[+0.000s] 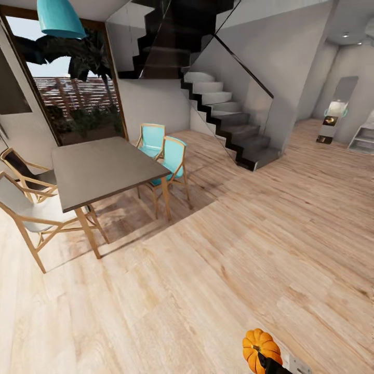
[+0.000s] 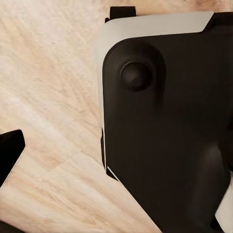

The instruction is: Place each of the two pumpkins and all three candles from the living room inside a cabinet in the living room (use any cabinet), then make sure every cabinet is closed, and position the cauldron so it is next to a table in the living room.

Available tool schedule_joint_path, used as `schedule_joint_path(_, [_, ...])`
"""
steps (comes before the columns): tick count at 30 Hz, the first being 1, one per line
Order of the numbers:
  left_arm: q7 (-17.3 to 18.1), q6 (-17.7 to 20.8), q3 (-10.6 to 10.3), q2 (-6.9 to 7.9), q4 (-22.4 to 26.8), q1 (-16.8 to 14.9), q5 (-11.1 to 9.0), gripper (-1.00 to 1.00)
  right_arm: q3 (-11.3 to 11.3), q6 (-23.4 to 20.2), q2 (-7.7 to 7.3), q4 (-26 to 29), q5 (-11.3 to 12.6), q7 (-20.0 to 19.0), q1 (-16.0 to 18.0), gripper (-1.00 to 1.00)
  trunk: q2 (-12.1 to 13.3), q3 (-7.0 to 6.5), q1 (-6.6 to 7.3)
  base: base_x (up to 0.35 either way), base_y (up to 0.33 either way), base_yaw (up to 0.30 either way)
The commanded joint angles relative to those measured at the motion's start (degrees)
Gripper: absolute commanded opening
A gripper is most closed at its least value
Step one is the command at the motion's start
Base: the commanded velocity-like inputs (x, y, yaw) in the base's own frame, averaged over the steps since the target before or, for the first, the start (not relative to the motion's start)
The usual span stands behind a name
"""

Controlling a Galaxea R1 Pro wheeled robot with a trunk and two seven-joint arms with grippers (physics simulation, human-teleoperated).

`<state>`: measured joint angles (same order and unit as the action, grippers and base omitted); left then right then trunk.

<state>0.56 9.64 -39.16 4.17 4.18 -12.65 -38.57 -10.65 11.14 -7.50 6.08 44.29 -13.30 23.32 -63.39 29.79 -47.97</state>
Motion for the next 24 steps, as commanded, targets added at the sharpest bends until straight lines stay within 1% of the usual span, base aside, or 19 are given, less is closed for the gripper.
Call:
schedule_joint_path(1, [0.06, 0.25, -0.3, 0.05, 0.13, 0.0, -0.37, 1.0, -0.42, 0.2, -0.01, -0.11, 0.62, -0.24, 0.06, -1.0, -0.03, 0.05, 0.0, 0.0, 0.0, -0.264])
schedule_joint_path(24, [0.06, 0.24, -0.3, 0.05, 0.13, 0.0, -0.37, 1.0, -0.43, 0.22, -0.01, -0.11, 0.62, -0.24, 0.06, -1.0, -0.03, 0.05, 0.0, 0.0, 0.0, -0.264])
